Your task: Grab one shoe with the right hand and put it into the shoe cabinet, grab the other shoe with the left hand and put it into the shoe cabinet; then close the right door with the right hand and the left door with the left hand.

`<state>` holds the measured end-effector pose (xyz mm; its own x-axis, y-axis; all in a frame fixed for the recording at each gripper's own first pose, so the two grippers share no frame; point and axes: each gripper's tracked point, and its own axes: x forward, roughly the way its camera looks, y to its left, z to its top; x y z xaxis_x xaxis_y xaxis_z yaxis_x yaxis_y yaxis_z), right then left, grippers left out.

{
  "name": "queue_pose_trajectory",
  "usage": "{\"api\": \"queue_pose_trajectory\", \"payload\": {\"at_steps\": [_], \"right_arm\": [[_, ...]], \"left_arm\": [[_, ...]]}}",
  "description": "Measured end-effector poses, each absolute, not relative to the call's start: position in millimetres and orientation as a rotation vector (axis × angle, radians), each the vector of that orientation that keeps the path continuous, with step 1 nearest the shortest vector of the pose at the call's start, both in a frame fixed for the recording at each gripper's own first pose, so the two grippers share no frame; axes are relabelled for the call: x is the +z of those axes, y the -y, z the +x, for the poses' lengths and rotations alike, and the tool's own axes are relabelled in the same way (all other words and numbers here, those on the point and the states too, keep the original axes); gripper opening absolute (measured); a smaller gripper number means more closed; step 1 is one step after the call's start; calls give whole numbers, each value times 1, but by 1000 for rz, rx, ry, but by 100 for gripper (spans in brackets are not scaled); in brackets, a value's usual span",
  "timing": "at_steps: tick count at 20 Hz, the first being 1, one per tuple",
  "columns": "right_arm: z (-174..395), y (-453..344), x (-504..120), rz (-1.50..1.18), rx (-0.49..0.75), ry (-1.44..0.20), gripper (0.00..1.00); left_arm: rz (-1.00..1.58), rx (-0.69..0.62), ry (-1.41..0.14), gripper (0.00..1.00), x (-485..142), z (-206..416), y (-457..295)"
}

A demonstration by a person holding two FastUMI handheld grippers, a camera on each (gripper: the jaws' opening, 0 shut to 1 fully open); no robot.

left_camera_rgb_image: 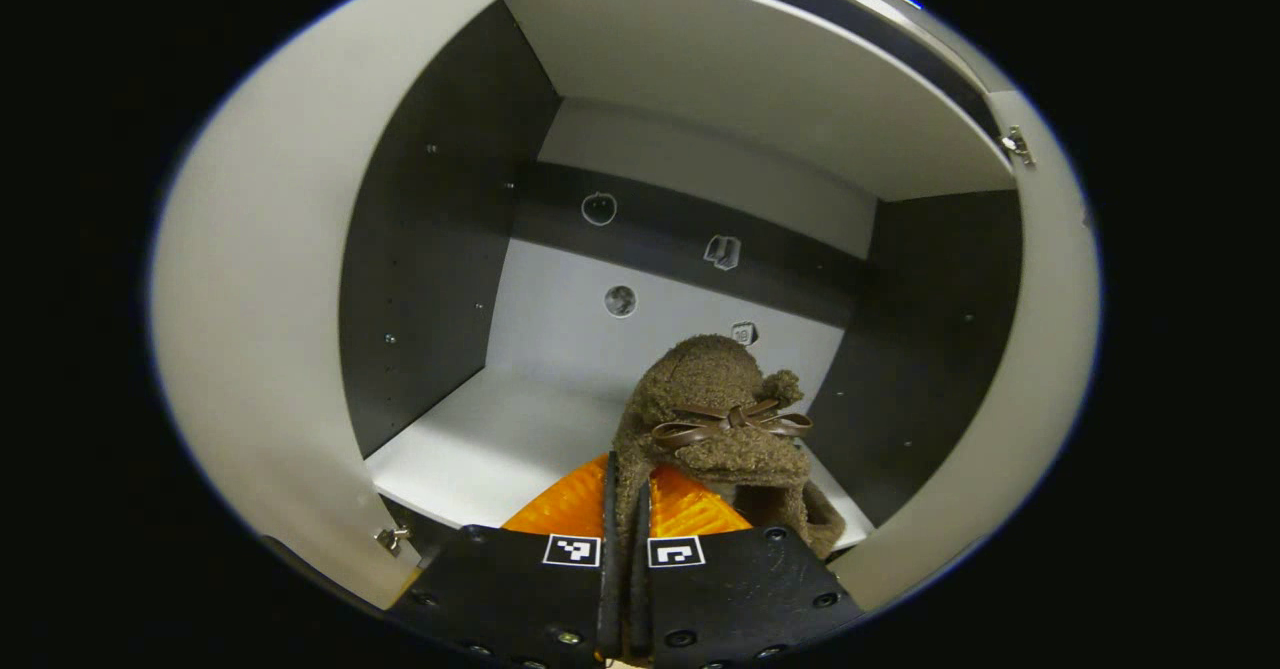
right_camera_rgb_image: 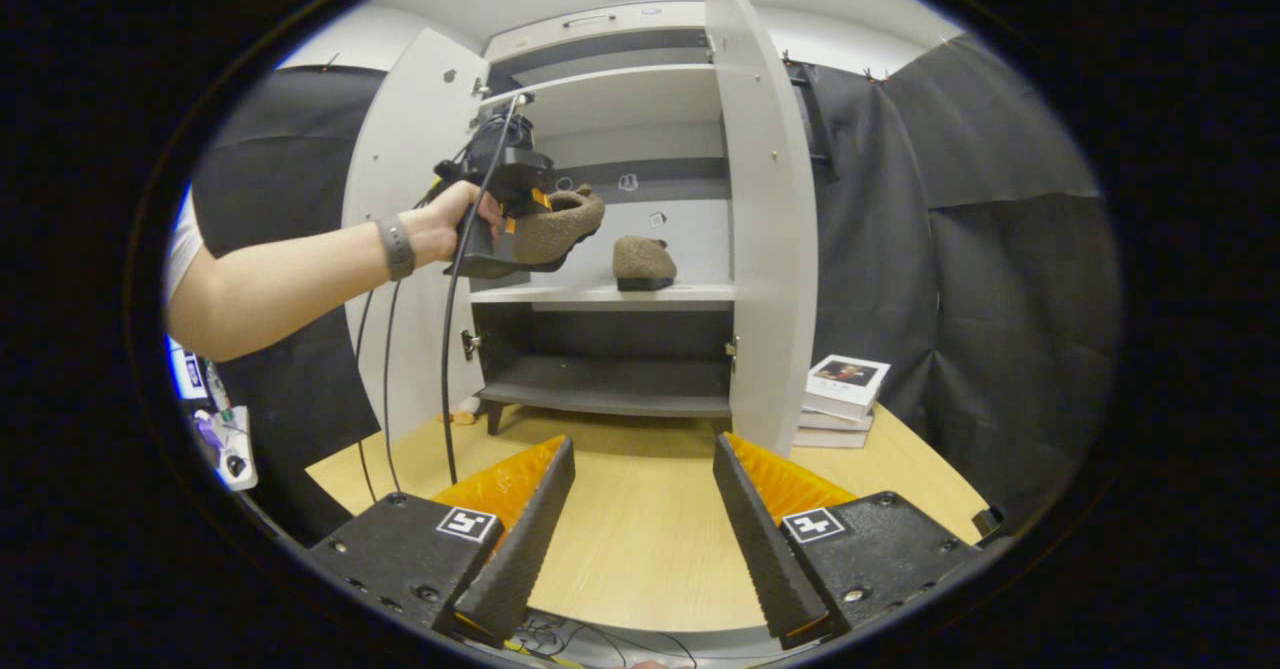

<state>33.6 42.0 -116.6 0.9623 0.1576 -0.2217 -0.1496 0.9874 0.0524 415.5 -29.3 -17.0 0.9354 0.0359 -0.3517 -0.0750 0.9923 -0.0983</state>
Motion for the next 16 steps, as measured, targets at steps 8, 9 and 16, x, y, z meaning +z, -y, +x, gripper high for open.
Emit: {"api": "queue_pose_trajectory", "payload": {"at_steps": [8,9,16], "right_arm": [[38,-20,-115,31,95,-219,89],[38,-20,-117,31,94,-224,89],[46,-26,-117,30,118,-222,89]], "left_arm": [[-121,132,-626,3,-95,459,17],[-131,131,-651,4,-98,459,17],[-99,172,-699,48,-100,457,-1]]}}
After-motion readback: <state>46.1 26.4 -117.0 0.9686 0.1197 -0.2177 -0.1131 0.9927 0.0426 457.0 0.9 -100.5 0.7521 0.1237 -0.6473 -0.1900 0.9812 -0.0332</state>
